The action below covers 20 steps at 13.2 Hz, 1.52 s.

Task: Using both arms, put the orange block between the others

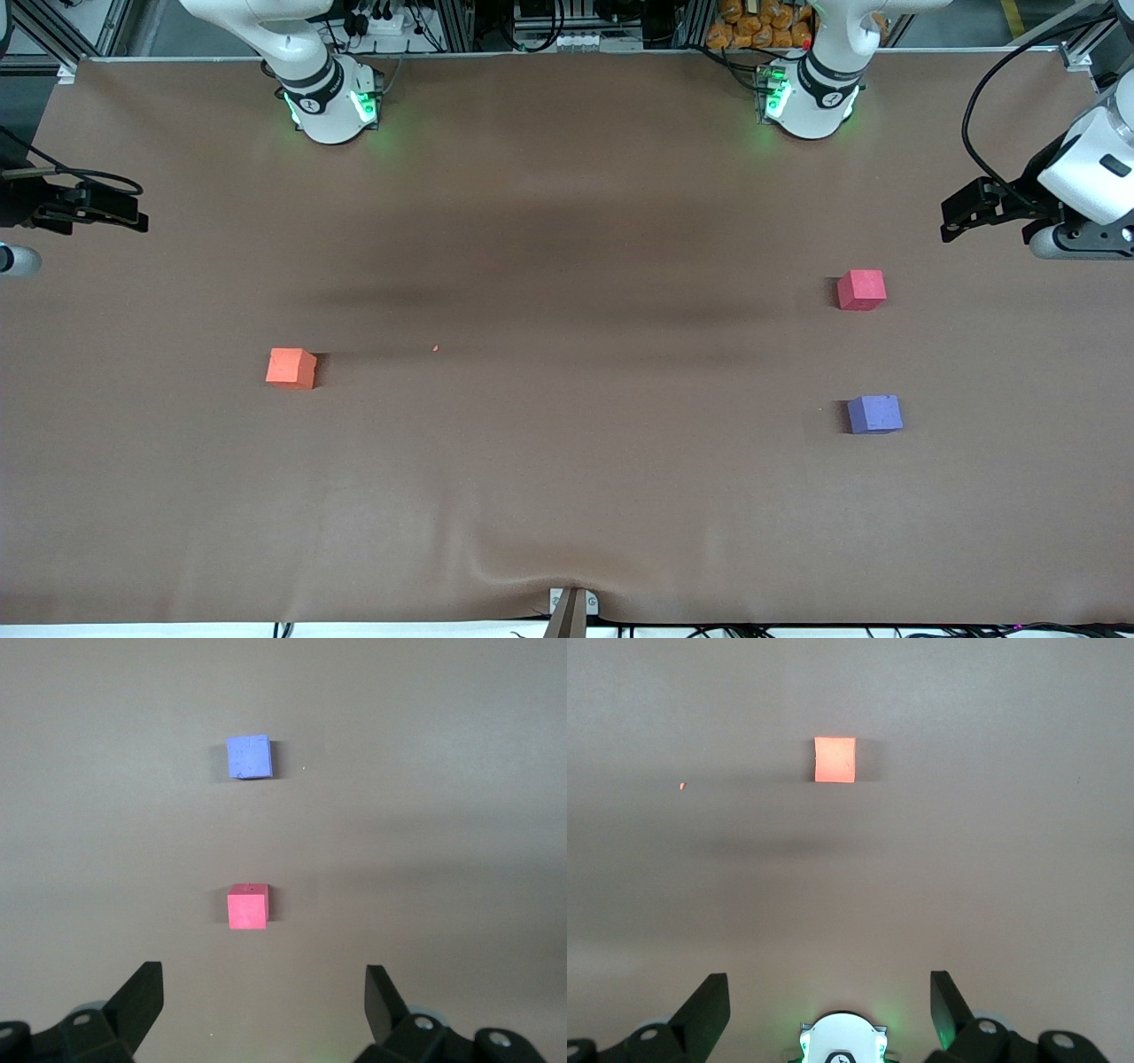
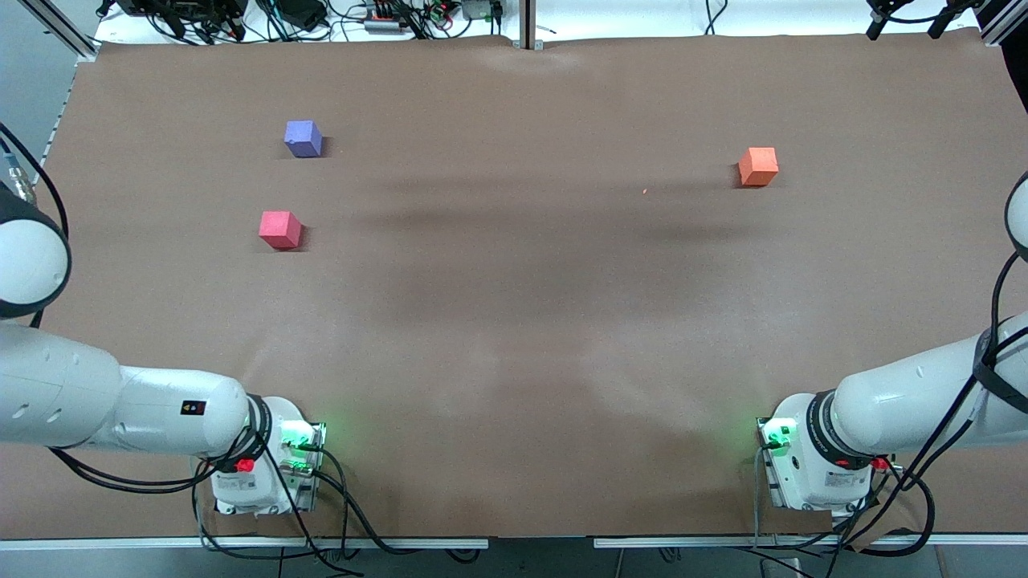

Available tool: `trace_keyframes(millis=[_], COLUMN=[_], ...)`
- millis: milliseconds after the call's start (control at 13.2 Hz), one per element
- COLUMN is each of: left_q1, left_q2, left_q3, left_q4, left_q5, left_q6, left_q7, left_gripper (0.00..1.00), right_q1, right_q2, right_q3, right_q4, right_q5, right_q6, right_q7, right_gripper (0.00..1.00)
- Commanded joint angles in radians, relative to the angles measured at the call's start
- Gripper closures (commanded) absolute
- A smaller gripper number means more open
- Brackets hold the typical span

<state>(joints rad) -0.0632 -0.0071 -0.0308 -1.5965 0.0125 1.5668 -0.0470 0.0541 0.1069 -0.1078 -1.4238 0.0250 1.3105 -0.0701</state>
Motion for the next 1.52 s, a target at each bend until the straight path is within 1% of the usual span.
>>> trace_keyframes(millis=[0,989,1293,1445], left_q1=[-0.001,-0.003,-0.003,-0.003], left_q2=[0.004,0.002,0.004,0.002], left_q3=[-0.001,-0.001,-0.001,-0.001], left_q4=[0.012,0.010,0.010,0.010], left_q5=[-0.009,-0.008,-0.008,-0.008], left_q6=[-0.011,-0.011,-0.011,-0.011], left_q7=[0.003,0.004,0.003,0.003], left_gripper=[0.00,0.00,0.00,0.00], right_q1=[0.012,0.012,0.021,0.027], right_q2=[-0.019,-0.004,0.042,0.092], right_q3=[-0.001,-0.001,-0.001,-0.001], right_q4=[-0.006,-0.015,-0.033,-0.040], right_q5=[-0.005,-0.004,-0.004,-0.005], right_q6=[-0.008,0.004,0.033,0.075], right_q7=[0.010,0.009,0.009,0.009], right_gripper=[0.00,0.00,0.00,0.00])
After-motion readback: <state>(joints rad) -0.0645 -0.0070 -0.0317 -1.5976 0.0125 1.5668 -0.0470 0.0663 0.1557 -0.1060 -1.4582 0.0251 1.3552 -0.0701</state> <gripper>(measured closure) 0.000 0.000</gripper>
